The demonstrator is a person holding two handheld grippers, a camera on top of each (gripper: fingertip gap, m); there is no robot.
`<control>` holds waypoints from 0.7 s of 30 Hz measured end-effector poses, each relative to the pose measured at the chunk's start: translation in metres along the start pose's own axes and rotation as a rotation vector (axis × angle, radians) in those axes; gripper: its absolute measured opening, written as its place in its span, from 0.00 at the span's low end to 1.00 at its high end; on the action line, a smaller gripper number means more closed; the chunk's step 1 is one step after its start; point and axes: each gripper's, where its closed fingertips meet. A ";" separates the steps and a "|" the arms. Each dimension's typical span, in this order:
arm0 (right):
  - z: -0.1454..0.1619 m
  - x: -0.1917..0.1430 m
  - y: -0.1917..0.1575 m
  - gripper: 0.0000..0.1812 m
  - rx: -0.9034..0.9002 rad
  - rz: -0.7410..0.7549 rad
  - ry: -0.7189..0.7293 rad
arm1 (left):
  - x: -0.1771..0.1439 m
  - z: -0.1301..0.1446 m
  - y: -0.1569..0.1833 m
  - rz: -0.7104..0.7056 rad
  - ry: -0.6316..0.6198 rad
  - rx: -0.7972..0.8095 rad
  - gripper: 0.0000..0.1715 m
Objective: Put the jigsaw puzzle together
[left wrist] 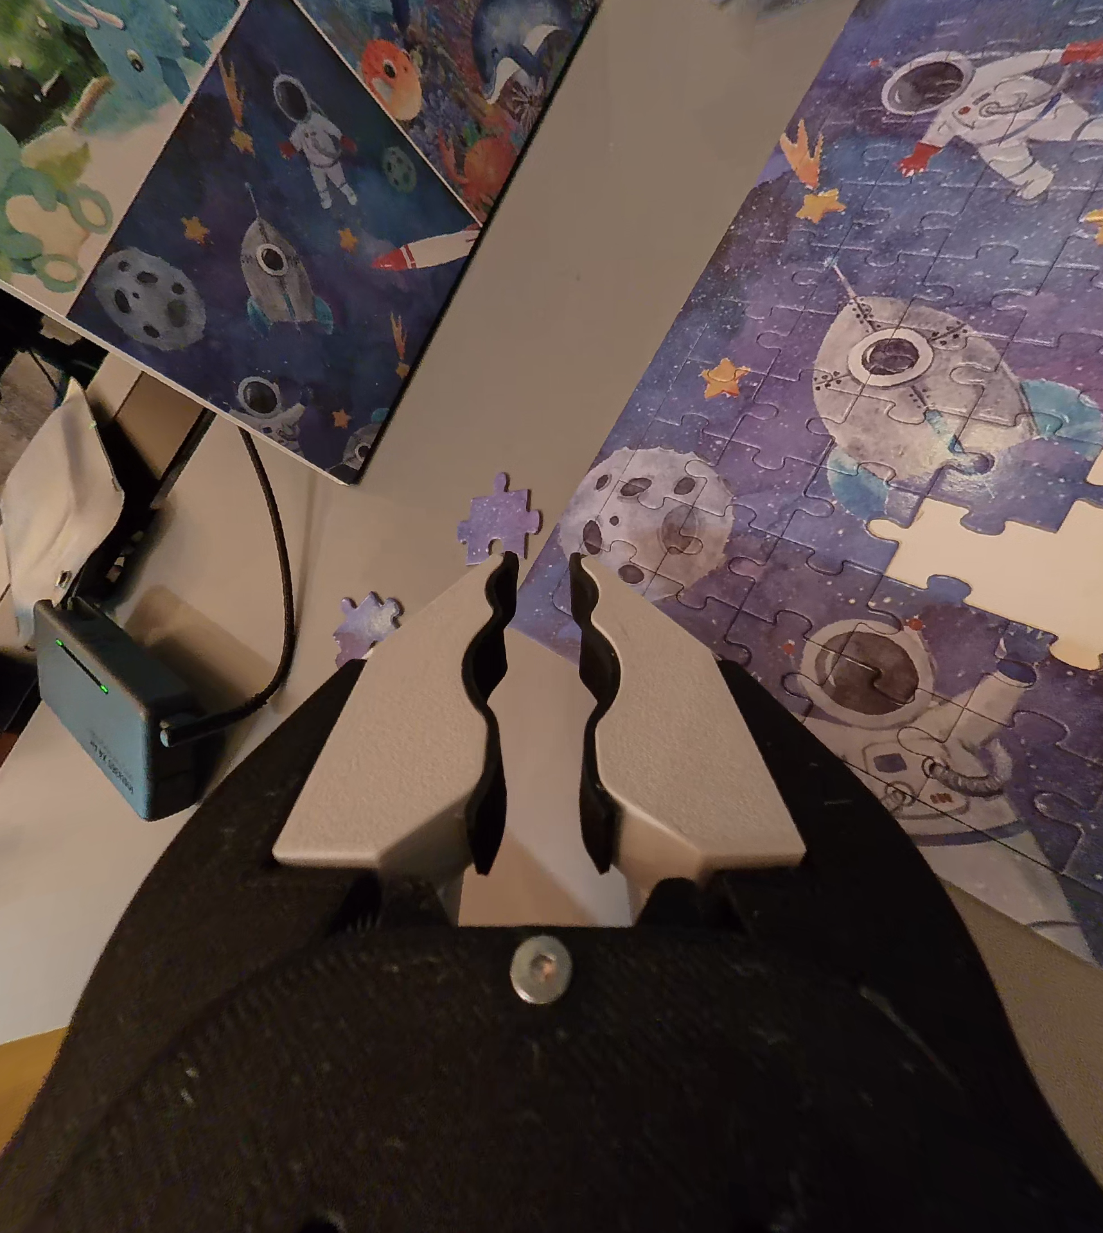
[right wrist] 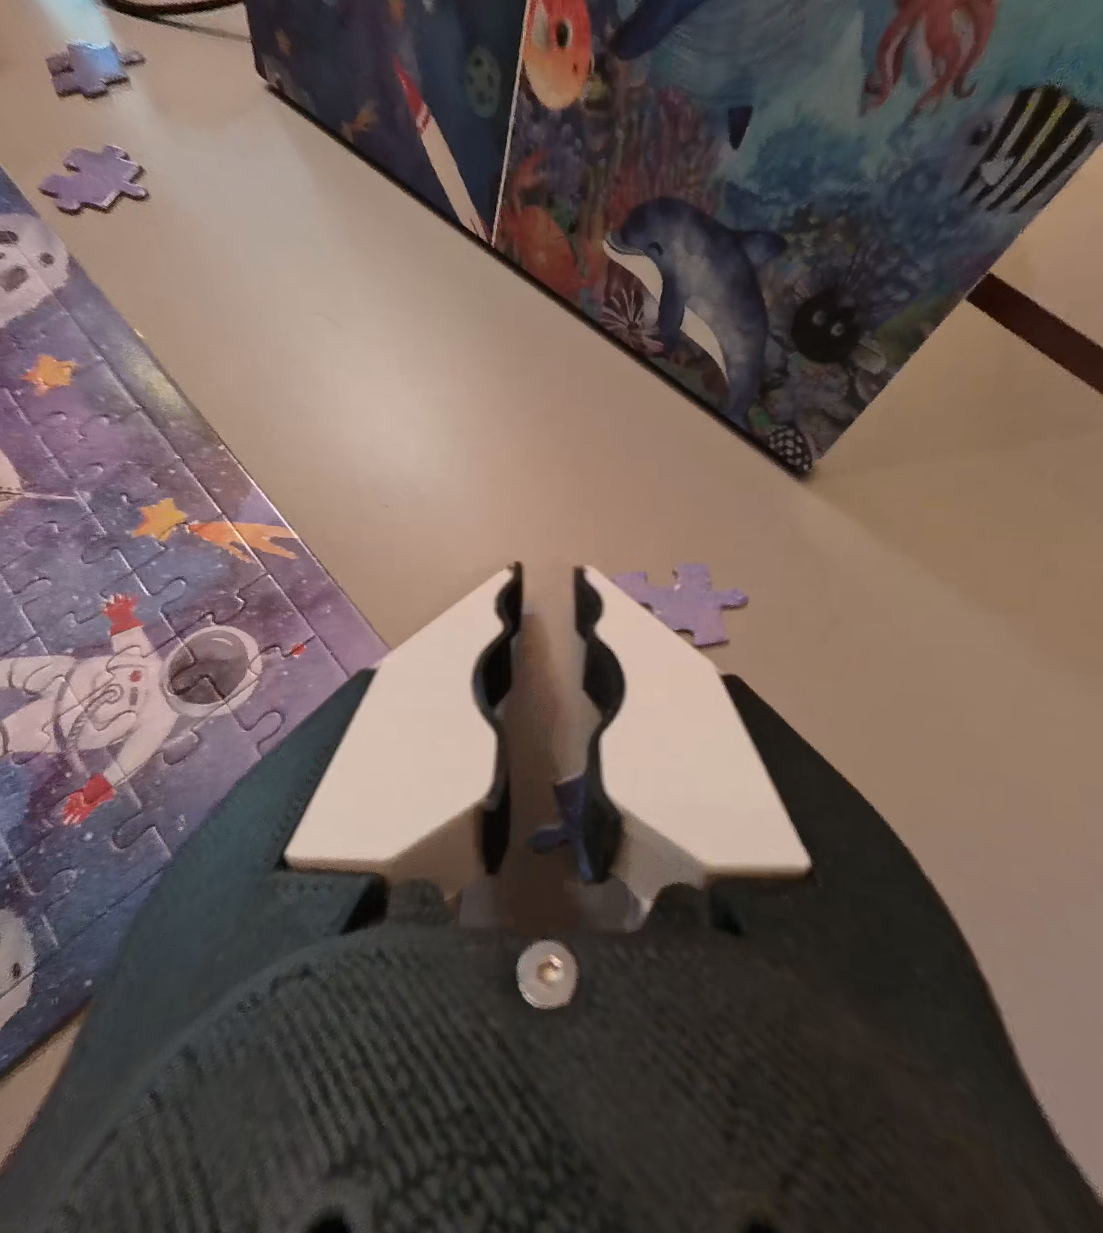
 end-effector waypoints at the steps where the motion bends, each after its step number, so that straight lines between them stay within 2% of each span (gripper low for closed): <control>1: 0.002 0.000 0.000 0.12 0.000 0.010 -0.023 | 0.000 0.000 0.000 -0.001 -0.001 0.002 0.08; 3: 0.004 -0.001 0.007 0.17 -0.018 0.064 -0.044 | 0.000 0.000 0.000 -0.001 -0.001 0.003 0.08; 5: 0.000 -0.006 0.019 0.23 -0.019 0.129 -0.005 | 0.000 0.000 0.000 0.000 -0.001 0.002 0.08; 7: -0.001 -0.010 0.035 0.32 0.022 0.175 0.031 | 0.000 0.000 0.000 0.000 0.001 0.001 0.08; 9: 0.007 -0.008 0.045 0.35 0.073 0.175 0.007 | 0.000 0.000 0.001 0.003 0.001 0.002 0.08; 13: 0.015 -0.002 0.040 0.31 0.116 0.104 -0.050 | 0.001 0.000 0.003 0.006 -0.001 0.006 0.08; 16: 0.014 -0.002 0.030 0.16 0.080 0.066 -0.047 | 0.001 0.000 0.003 0.007 -0.001 0.004 0.08; 21: 0.015 -0.002 0.025 0.16 0.064 0.056 -0.062 | 0.001 0.000 0.001 0.004 0.000 0.000 0.08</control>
Point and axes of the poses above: each gripper's, where its closed fingertips meet, x out along the fingers, z out of its underside, y = z × x across the jaws, and after that the axes turned 1 degree about x, right-handed
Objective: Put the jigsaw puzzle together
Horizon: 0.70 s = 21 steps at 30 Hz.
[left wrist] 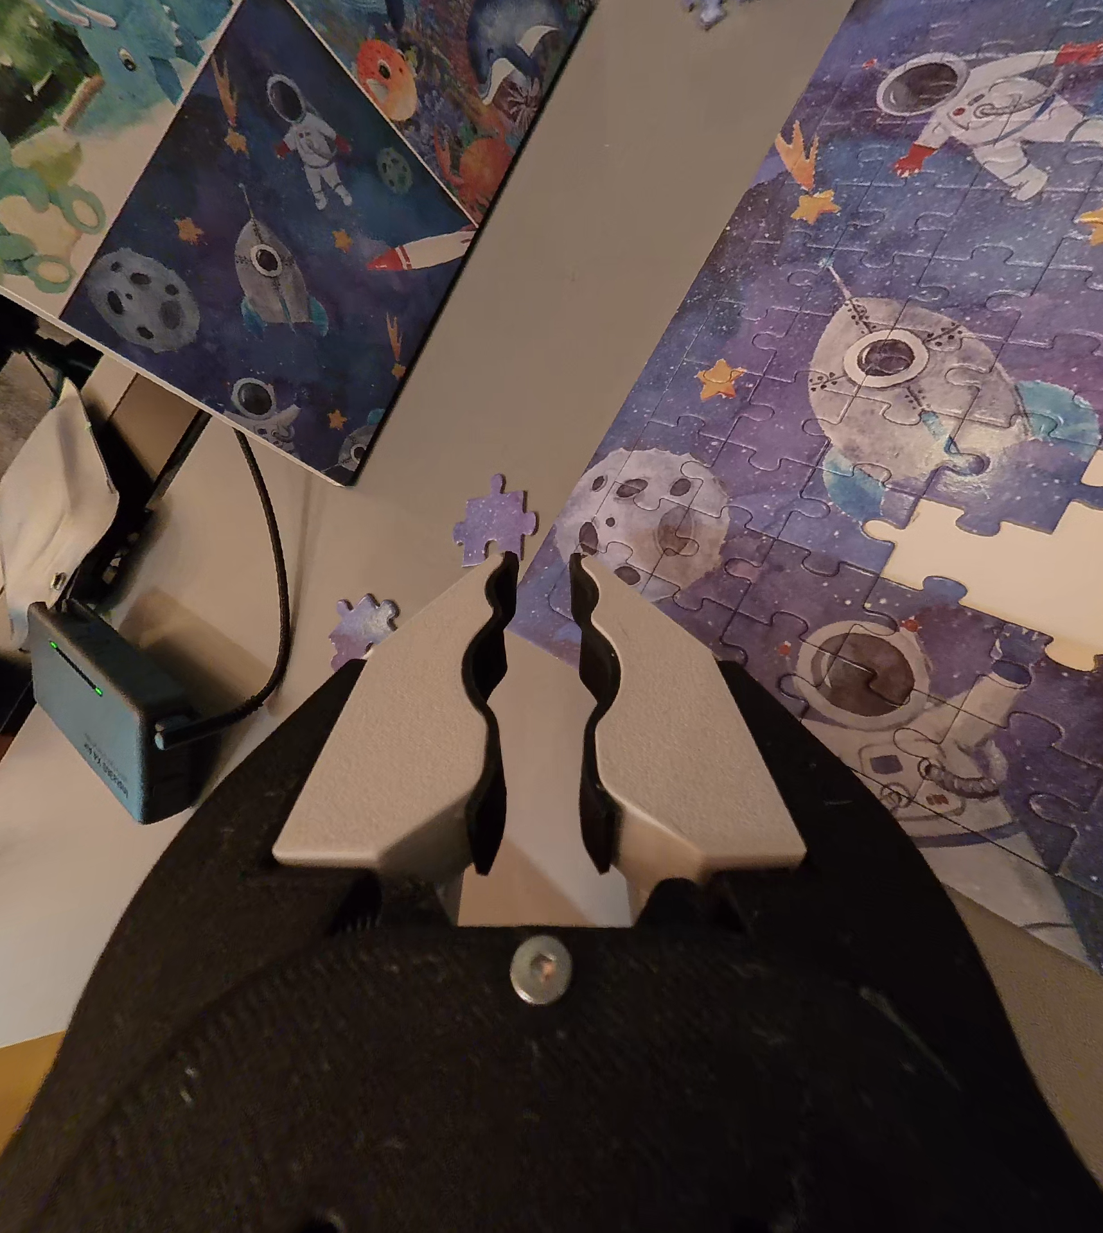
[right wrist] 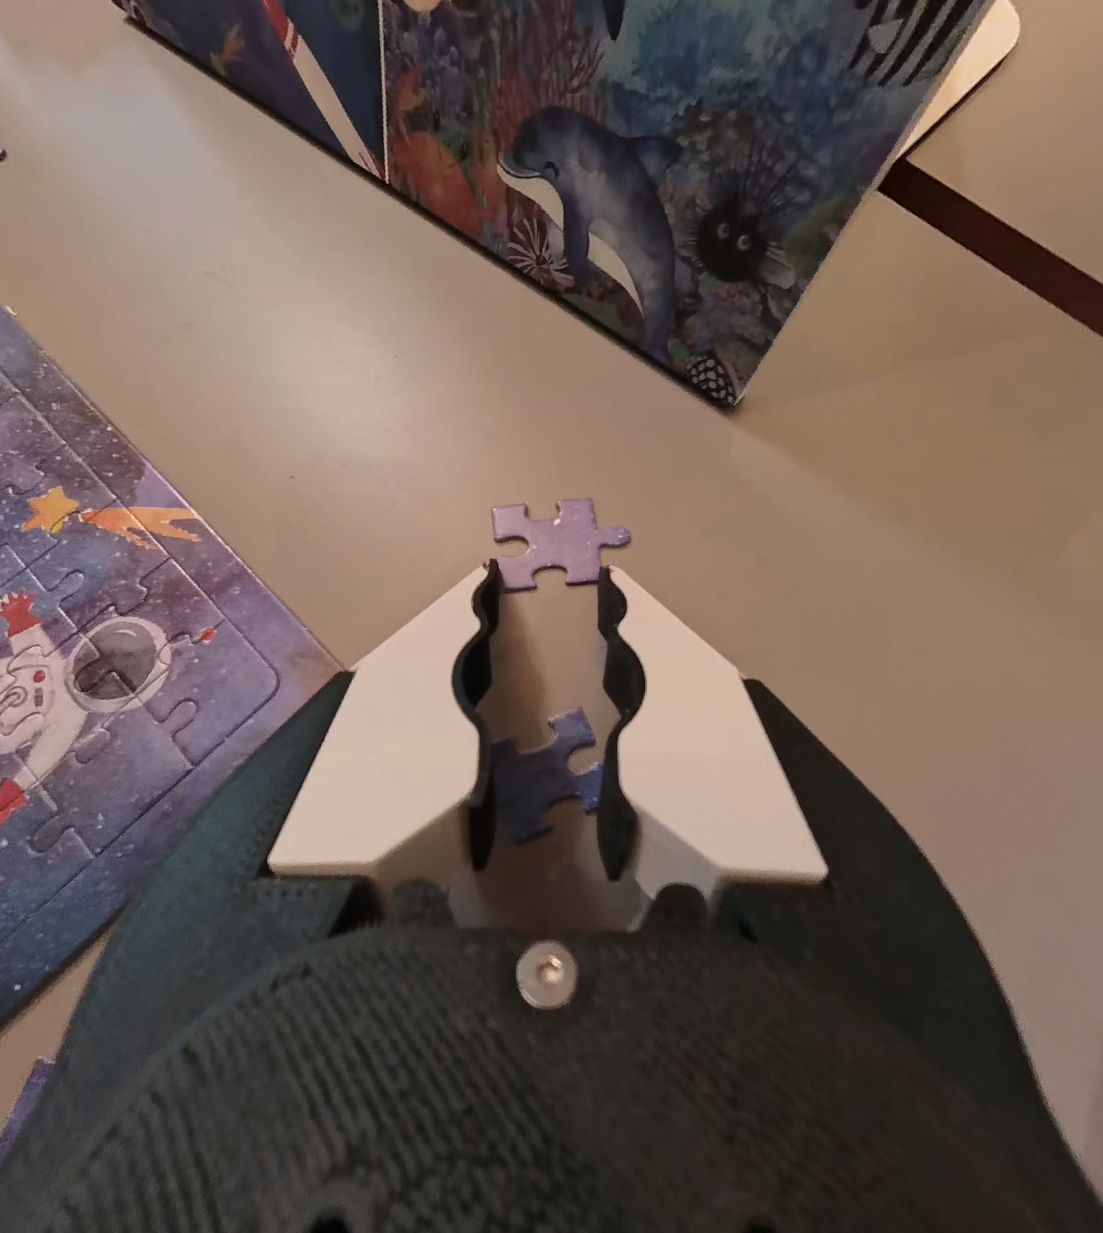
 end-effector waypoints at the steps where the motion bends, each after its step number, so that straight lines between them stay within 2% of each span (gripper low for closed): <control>1: 0.000 0.000 -0.001 0.16 -0.005 -0.003 0.001 | 0.000 0.000 0.000 -0.001 0.000 0.000 0.08; 2: 0.000 0.000 -0.004 0.15 -0.010 -0.009 0.001 | 0.000 0.000 -0.001 -0.002 0.000 0.000 0.08; 3: 0.000 0.000 -0.006 0.04 -0.017 -0.017 0.000 | -0.001 0.000 -0.001 -0.003 0.002 0.000 0.08; 4: -0.002 -0.001 -0.009 0.00 -0.033 -0.022 0.010 | -0.001 -0.001 -0.001 -0.002 0.003 0.000 0.08; 5: -0.004 -0.001 -0.011 0.00 -0.048 -0.018 0.022 | -0.001 -0.001 -0.001 -0.003 0.002 0.000 0.08; 8: -0.003 0.000 -0.016 0.10 -0.065 -0.007 -0.017 | -0.001 -0.001 -0.001 -0.005 0.002 0.005 0.08; 13: -0.019 -0.009 -0.019 0.05 -0.059 0.003 0.086 | 0.000 0.001 0.000 -0.001 -0.001 0.006 0.08; 18: -0.029 -0.015 -0.015 0.12 -0.028 0.031 0.139 | 0.005 0.003 0.006 0.041 0.015 -0.044 0.08; 21: -0.039 -0.021 -0.013 0.12 -0.049 0.079 0.178 | 0.014 -0.015 0.019 0.111 0.072 -0.162 0.12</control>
Point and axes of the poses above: each gripper's, where its closed fingertips meet, x out along the fingers, z out of its underside, y = z × x across the jaws, and after that the axes turned 1 degree about x, right-handed
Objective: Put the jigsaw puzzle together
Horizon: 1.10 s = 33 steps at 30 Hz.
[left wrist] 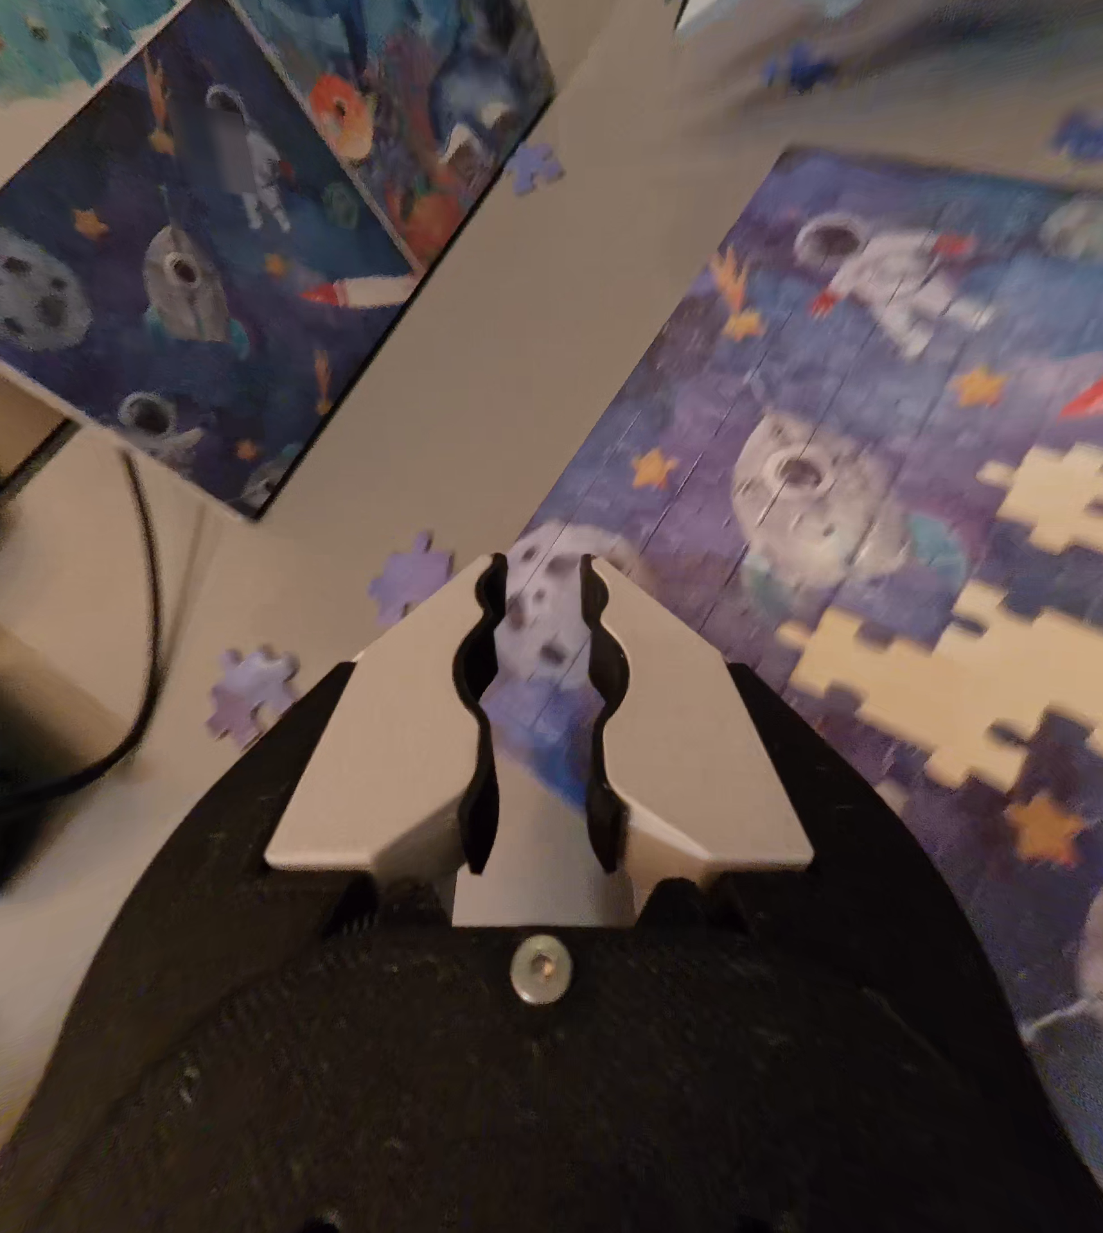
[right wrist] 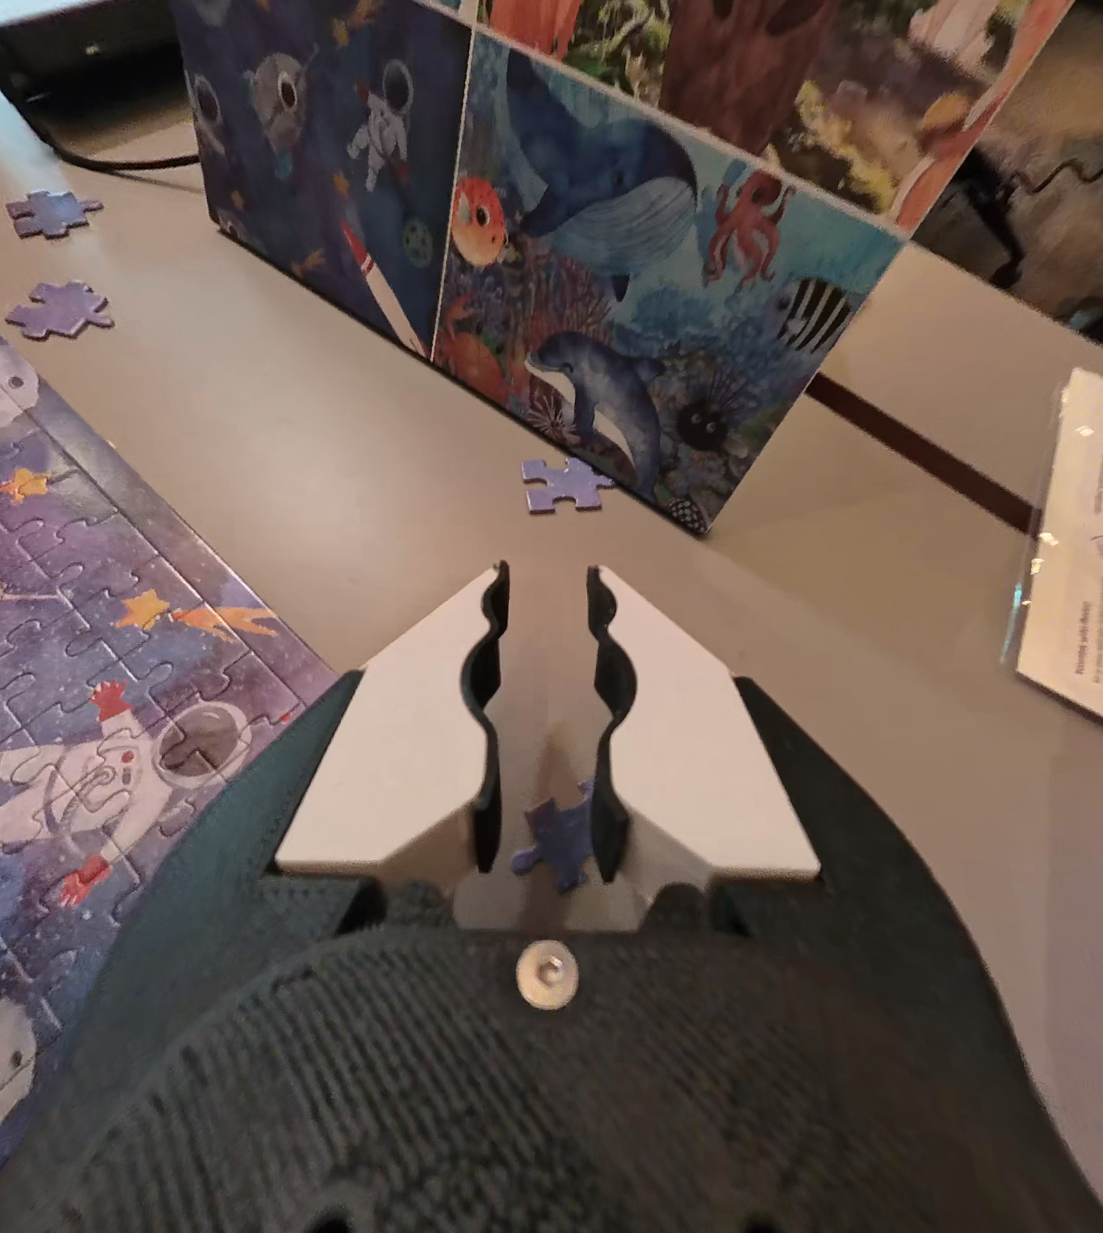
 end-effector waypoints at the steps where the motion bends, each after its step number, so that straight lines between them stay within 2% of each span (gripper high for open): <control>1: -0.005 -0.002 0.001 0.12 -0.007 0.013 0.018 | 0.006 -0.011 0.007 0.018 0.022 -0.030 0.14; 3: -0.012 -0.008 0.001 0.12 -0.022 0.028 0.045 | 0.023 -0.032 0.017 0.022 0.021 -0.063 0.21; 5: -0.016 -0.018 0.002 0.12 -0.032 0.042 0.062 | 0.050 -0.052 0.029 0.046 -0.032 -0.078 0.25; 8: -0.013 -0.032 0.007 0.11 -0.030 0.065 0.078 | 0.102 -0.087 0.019 0.023 -0.065 -0.114 0.25; 12: 0.002 -0.049 0.031 0.09 -0.021 0.132 0.081 | 0.174 -0.101 -0.004 0.027 -0.218 -0.230 0.25; 16: 0.001 -0.058 0.045 0.10 0.038 0.133 0.116 | 0.210 -0.106 -0.018 0.003 -0.303 -0.299 0.24; 19: -0.004 -0.063 0.044 0.10 0.034 0.128 0.136 | 0.219 -0.107 -0.022 0.005 -0.316 -0.345 0.17; 23: -0.004 -0.065 0.044 0.10 -0.031 0.167 0.111 | 0.218 -0.105 -0.024 -0.003 -0.331 -0.325 0.08; 27: -0.003 -0.065 0.045 0.10 -0.074 0.198 0.088 | 0.212 -0.105 -0.014 0.028 -0.335 -0.296 0.08; 30: -0.003 -0.065 0.046 0.10 -0.070 0.198 0.086 | 0.200 -0.113 0.001 0.075 -0.294 -0.282 0.07; 33: -0.002 -0.064 0.048 0.10 -0.054 0.189 0.084 | 0.181 -0.119 0.008 0.064 -0.243 -0.242 0.07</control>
Point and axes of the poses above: each gripper's, where its closed fingertips meet, x out along the fingers, z out of its underside, y = z × x across the jaws, and after that the axes turned 1 degree about x, right-handed
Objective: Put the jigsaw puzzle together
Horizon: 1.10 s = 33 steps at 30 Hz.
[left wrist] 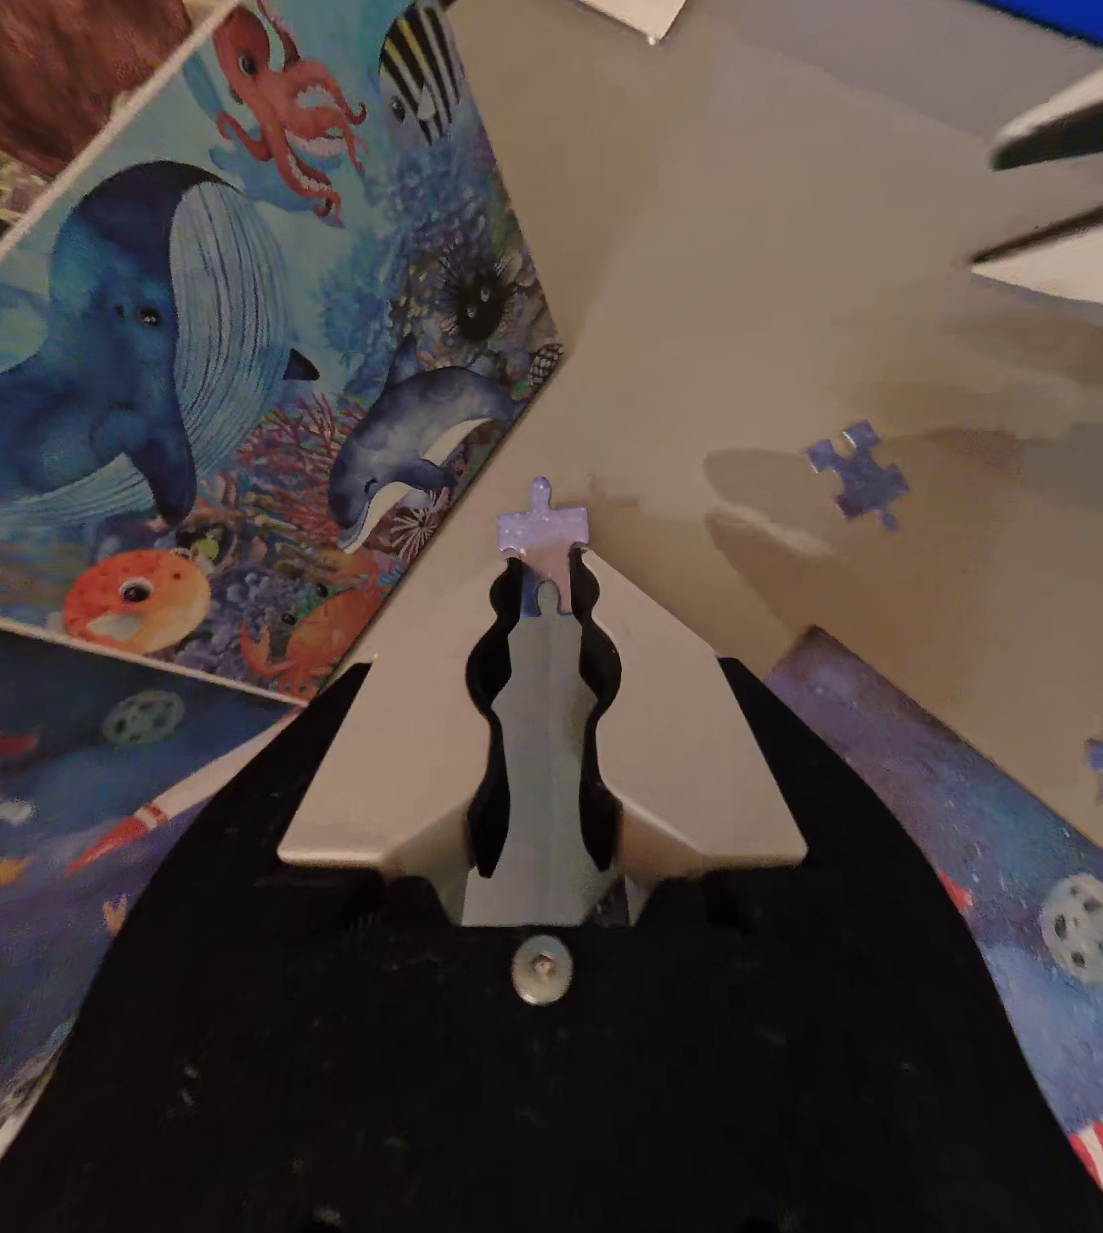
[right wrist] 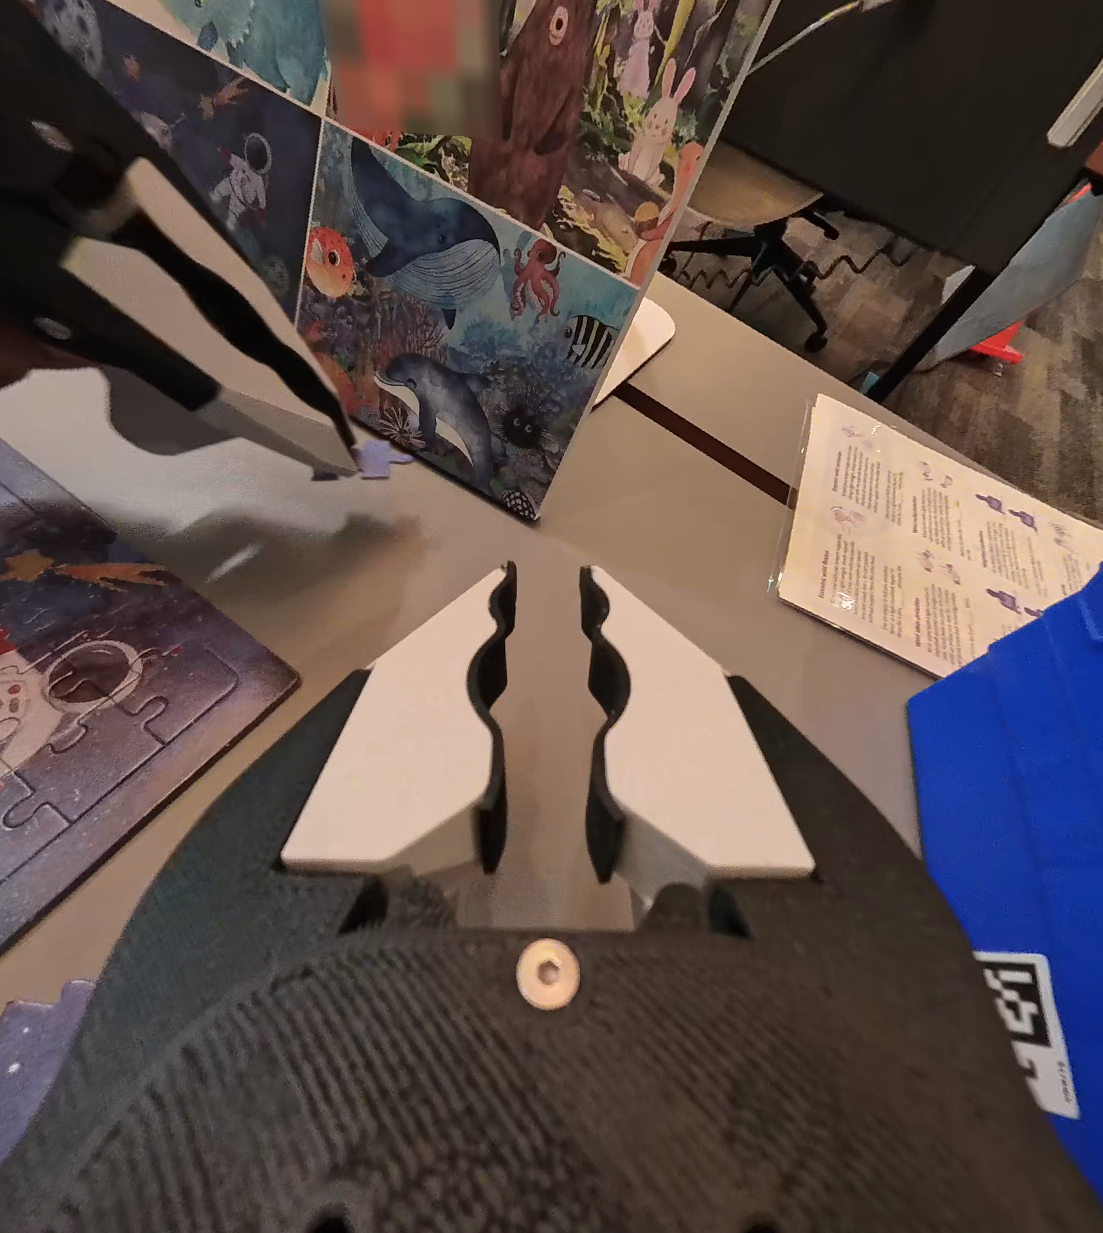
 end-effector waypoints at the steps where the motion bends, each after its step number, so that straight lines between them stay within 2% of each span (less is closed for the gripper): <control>1: 0.000 0.000 0.000 0.10 0.006 -0.006 0.001 | -0.008 0.002 0.004 0.009 0.012 0.005 0.07; 4: -0.001 0.001 -0.003 0.10 0.006 -0.017 0.001 | -0.036 0.016 0.024 0.072 0.039 0.001 0.07; 7: -0.004 0.001 -0.008 0.09 -0.018 -0.019 -0.008 | -0.070 0.043 0.045 0.124 0.044 -0.009 0.07; 11: -0.004 0.004 -0.024 0.09 -0.053 -0.035 -0.010 | -0.107 0.084 0.061 0.108 0.043 -0.018 0.07; 16: -0.006 0.008 -0.043 0.09 -0.093 -0.054 -0.012 | -0.130 0.121 0.086 0.148 0.031 -0.086 0.07; 22: 0.004 0.017 -0.050 0.08 -0.082 -0.088 -0.044 | -0.130 0.153 0.098 0.113 -0.017 -0.128 0.07; 26: 0.008 0.019 -0.052 0.08 -0.070 -0.102 -0.055 | -0.127 0.159 0.114 0.187 -0.030 -0.199 0.09; 28: 0.010 0.020 -0.054 0.08 -0.066 -0.109 -0.055 | -0.130 0.155 0.113 0.182 -0.008 -0.193 0.20; 30: 0.010 0.022 -0.058 0.09 -0.054 -0.128 -0.054 | -0.136 0.145 0.100 0.132 0.045 -0.168 0.27; 33: 0.013 0.024 -0.062 0.09 -0.048 -0.144 -0.059 | -0.146 0.121 0.063 0.039 0.150 -0.143 0.28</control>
Point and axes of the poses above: each gripper's, where its closed fingertips meet, x out along the fingers, z out of its underside, y = z × x across the jaws, and after that the axes turned 1 degree about x, right-handed
